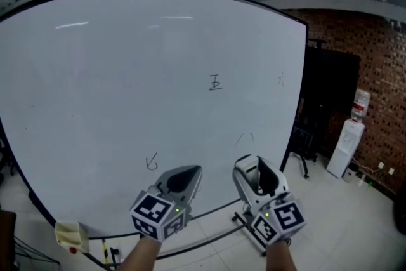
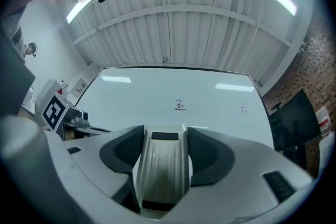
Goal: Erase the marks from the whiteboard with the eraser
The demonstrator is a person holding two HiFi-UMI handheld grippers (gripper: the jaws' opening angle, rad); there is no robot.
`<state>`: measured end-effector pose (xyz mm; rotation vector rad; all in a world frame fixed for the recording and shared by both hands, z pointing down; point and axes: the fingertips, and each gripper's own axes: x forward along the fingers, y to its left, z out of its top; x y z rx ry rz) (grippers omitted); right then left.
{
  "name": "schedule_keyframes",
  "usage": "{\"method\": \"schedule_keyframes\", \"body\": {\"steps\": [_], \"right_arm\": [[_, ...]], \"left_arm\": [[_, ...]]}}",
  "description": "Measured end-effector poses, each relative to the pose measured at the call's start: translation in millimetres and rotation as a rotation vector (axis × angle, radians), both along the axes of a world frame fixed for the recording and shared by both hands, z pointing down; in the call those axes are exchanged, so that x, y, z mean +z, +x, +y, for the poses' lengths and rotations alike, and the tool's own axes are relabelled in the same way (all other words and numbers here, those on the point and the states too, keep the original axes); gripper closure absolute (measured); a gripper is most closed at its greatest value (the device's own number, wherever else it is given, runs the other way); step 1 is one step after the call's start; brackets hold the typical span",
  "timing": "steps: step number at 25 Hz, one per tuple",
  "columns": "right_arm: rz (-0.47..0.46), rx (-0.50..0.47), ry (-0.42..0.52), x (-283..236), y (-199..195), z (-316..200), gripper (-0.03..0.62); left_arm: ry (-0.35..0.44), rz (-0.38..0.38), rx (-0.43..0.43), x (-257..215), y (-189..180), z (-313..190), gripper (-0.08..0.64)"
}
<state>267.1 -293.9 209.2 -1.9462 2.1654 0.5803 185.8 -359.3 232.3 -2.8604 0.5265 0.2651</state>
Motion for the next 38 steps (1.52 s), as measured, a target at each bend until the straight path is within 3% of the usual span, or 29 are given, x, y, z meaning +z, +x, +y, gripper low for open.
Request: {"method": "schedule_keyframes", "body": {"steps": [7,13,23,30,38], "right_arm": [[0.032,-0.041,0.026,-18,-15,-46,0.33],[0.04,-0.072,0.059,-29,-7,-64,0.33],[0.054,-0.177,0.085,-56,19,-103,0.33],[0.154,-0.193,0.176,-105,4,-124,0.33],[0.302,-0.167,0.275,-161,-43,-140,0.331]], "left_arm": [[0.011,0.023,-0.084,-21,-20,-44,0.568],[0.032,0.021,-0.137,-29,-16,-56,0.568],[0.048,-0.017,-0.301,-54,7,-73,0.568],[0.082,-0.004,-0.387,-69,-3,-72,0.568],[0.077,0.041,-0.533,-80,-42,-81,0.569]]}}
